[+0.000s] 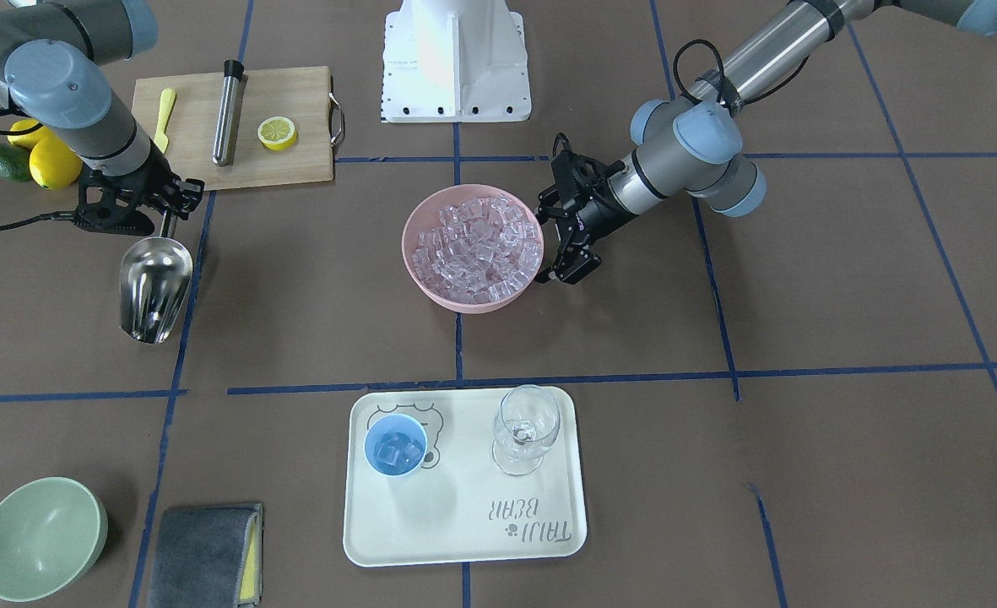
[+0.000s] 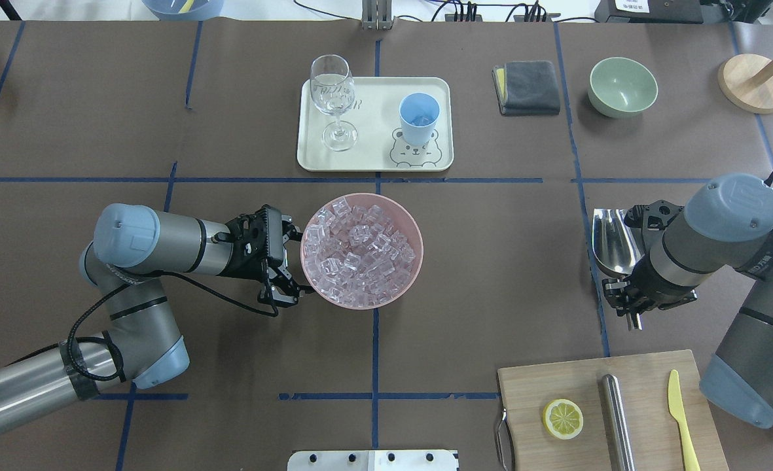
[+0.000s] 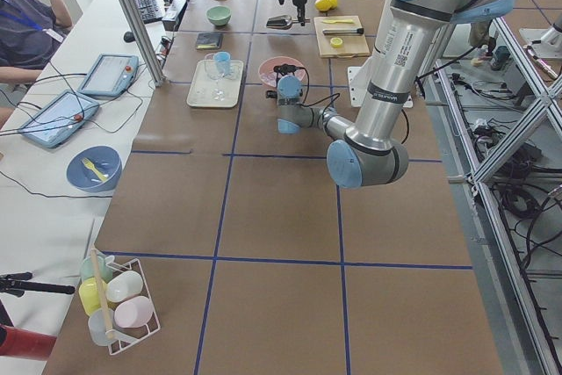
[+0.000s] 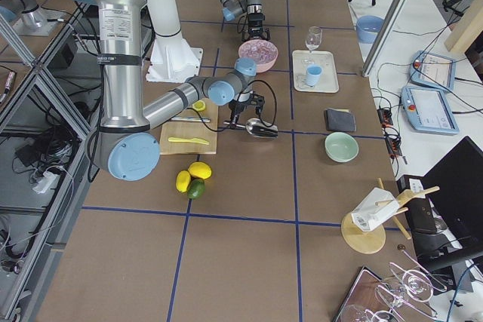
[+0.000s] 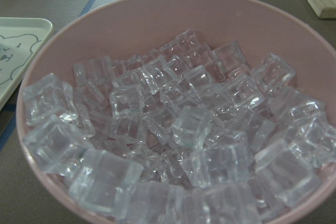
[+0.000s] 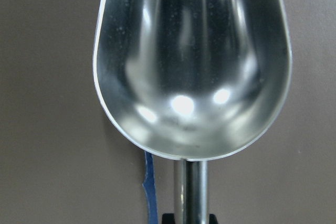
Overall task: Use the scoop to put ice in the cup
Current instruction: 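Lower the scoop onto the table and open the right gripper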
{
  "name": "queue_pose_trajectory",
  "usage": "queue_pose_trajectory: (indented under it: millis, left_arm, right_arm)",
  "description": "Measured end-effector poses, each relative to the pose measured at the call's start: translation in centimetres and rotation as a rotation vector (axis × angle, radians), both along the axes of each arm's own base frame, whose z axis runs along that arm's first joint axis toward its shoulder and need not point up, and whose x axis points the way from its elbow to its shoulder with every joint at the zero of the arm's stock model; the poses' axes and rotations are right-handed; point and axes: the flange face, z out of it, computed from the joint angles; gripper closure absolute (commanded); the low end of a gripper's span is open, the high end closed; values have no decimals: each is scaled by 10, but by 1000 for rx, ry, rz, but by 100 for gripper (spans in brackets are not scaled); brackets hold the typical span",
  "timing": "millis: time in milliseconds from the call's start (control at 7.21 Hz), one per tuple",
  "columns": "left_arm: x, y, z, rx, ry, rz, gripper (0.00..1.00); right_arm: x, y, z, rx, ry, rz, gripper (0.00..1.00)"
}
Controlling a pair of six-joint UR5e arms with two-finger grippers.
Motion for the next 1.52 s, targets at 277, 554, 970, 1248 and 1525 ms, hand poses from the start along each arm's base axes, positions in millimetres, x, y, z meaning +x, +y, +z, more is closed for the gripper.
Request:
queue_pose_trajectory:
  millis: [277,554,970,1248,1525]
  left_arm:
    - [0,0,0,1,0,0,0]
    - [0,0,0,1,-1,0,0]
    - [0,0,0,0,-1,0,0]
    - [-1,0,1,0,-2,-1,0]
    - [-8,-9,4,-2,-10,-17,0]
  right_arm:
    - [-8,2,7,9,-12,-11,100]
    - [-11,3,8,18,-22,-21,1]
    - [-11,1,3,23,-29,-14,0]
    - [6,-15,-3,49,-31,22,0]
    - [41,-46,-1,183,-12,-3,0]
